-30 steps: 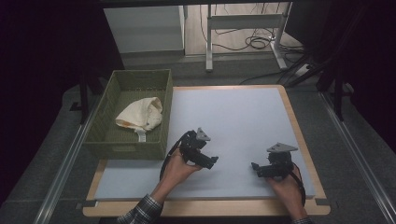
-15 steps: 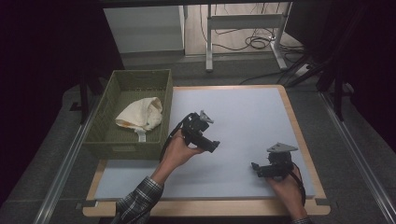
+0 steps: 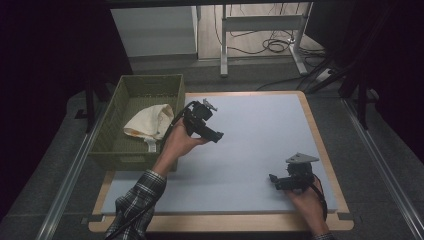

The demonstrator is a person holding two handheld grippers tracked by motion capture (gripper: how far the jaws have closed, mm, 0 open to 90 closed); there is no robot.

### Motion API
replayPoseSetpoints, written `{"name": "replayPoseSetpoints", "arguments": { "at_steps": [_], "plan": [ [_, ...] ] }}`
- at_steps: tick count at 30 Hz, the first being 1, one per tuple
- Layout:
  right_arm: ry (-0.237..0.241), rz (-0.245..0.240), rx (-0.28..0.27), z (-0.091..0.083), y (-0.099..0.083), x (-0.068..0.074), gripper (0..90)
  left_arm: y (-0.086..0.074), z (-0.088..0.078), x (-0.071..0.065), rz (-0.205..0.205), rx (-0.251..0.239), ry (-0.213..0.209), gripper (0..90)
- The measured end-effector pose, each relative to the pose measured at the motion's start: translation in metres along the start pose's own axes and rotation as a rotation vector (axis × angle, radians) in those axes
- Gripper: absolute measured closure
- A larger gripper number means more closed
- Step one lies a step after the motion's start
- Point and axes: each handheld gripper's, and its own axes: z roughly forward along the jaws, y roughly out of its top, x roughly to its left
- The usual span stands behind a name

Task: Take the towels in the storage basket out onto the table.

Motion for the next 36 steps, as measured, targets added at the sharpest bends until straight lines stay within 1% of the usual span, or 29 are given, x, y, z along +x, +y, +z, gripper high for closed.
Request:
{"name": "replayPoseSetpoints", "arguments": {
  "at_steps": [1, 2, 3, 4, 6, 7, 10, 12, 13, 14, 15, 16, 17, 18, 20, 21, 22, 23, 25, 26, 27, 29, 30, 31, 32, 33, 34, 36],
  "plan": [
    [0.000, 0.000, 0.000, 0.000, 0.000, 0.000, 4.1, 0.000, -0.002, 0.004, -0.006, -0.001, 0.004, 2.1],
    [0.000, 0.001, 0.000, 0.000, 0.000, 0.000, 4.1, 0.000, -0.007, 0.014, -0.021, -0.001, 0.019, 2.2],
    [0.000, 0.001, 0.000, 0.000, 0.000, 0.000, 4.1, 0.000, -0.007, 0.014, -0.021, -0.001, 0.019, 2.2],
    [0.000, 0.000, 0.001, 0.000, 0.000, 0.000, 4.1, 0.000, -0.013, 0.023, -0.033, -0.001, 0.035, 2.2],
    [0.000, 0.000, 0.000, 0.000, 0.000, 0.000, 4.1, 0.000, -0.019, 0.033, -0.052, -0.006, 0.041, 2.3],
    [0.000, 0.000, 0.000, 0.000, 0.000, 0.000, 4.1, 0.000, -0.019, 0.033, -0.052, -0.006, 0.041, 2.3],
    [0.000, 0.000, 0.000, 0.000, 0.000, 0.000, 4.1, -0.003, -0.027, 0.047, -0.076, -0.009, 0.071, 2.3],
    [0.000, 0.000, 0.000, 0.000, 0.000, 0.000, 4.1, -0.006, -0.033, 0.060, -0.093, -0.008, 0.082, 2.3],
    [0.000, 0.000, 0.000, 0.000, 0.000, 0.000, 4.1, -0.008, -0.034, 0.064, -0.099, -0.008, 0.090, 2.2],
    [0.000, 0.000, 0.001, 0.000, 0.000, 0.000, 4.1, -0.012, -0.038, 0.076, -0.116, -0.004, 0.114, 2.2],
    [0.000, 0.000, 0.001, 0.000, 0.000, 0.000, 4.1, -0.012, -0.038, 0.076, -0.116, -0.004, 0.114, 2.2],
    [0.000, 0.000, 0.001, 0.000, 0.000, 0.000, 4.1, -0.019, -0.040, 0.087, -0.143, 0.000, 0.130, 2.2],
    [0.000, 0.000, 0.001, 0.000, 0.000, 0.000, 4.1, -0.019, -0.040, 0.087, -0.143, 0.000, 0.130, 2.2],
    [0.000, 0.000, 0.001, 0.000, 0.000, 0.000, 4.1, -0.023, -0.041, 0.095, -0.154, -0.001, 0.141, 2.2],
    [0.000, 0.000, 0.001, 0.000, 0.000, 0.000, 4.1, -0.029, -0.042, 0.104, -0.167, 0.000, 0.157, 2.2],
    [0.000, 0.000, 0.002, 0.000, 0.000, 0.000, 4.0, -0.033, -0.041, 0.109, -0.181, 0.001, 0.166, 2.2],
    [0.000, 0.000, 0.001, 0.000, 0.000, 0.000, 4.0, -0.041, -0.039, 0.119, -0.209, 0.010, 0.169, 2.0],
    [0.000, 0.000, 0.001, 0.000, 0.000, 0.000, 4.0, -0.041, -0.039, 0.119, -0.209, 0.010, 0.169, 1.7],
    [0.000, 0.000, 0.001, 0.000, 0.000, 0.000, 4.1, -0.050, -0.036, 0.129, -0.235, 0.026, 0.182, 1.6],
    [0.000, 0.000, 0.001, 0.000, 0.000, 0.000, 4.1, -0.059, -0.032, 0.139, -0.255, 0.053, 0.195, 1.0],
    [0.000, 0.000, 0.001, 0.000, 0.000, 0.000, 4.1, -0.059, -0.032, 0.139, -0.255, 0.053, 0.195, 0.8],
    [0.000, 0.000, 0.001, 0.000, 0.000, 0.000, 4.1, -0.069, -0.027, 0.149, -0.280, 0.073, 0.201, 0.8],
    [0.000, 0.001, 0.001, 0.000, 0.000, 0.000, 4.0, -0.074, -0.024, 0.154, -0.291, 0.088, 0.201, 0.8],
    [0.000, 0.001, 0.001, 0.000, 0.000, 0.000, 4.1, -0.082, -0.017, 0.162, -0.314, 0.118, 0.195, 0.4],
    [0.000, 0.000, 0.001, 0.000, 0.000, 0.000, 4.1, -0.086, -0.014, 0.165, -0.322, 0.135, 0.194, 0.4],
    [0.000, 0.000, 0.001, 0.000, 0.000, 0.000, 4.1, -0.086, -0.014, 0.165, -0.322, 0.135, 0.194, 0.3],
    [0.000, 0.001, 0.001, 0.000, 0.000, 0.000, 4.1, -0.092, -0.007, 0.171, -0.336, 0.169, 0.196, 0.3],
    [0.000, 0.000, 0.001, 0.000, 0.000, 0.000, 4.1, -0.095, 0.000, 0.176, -0.352, 0.192, 0.184, 0.3]
  ]
}}
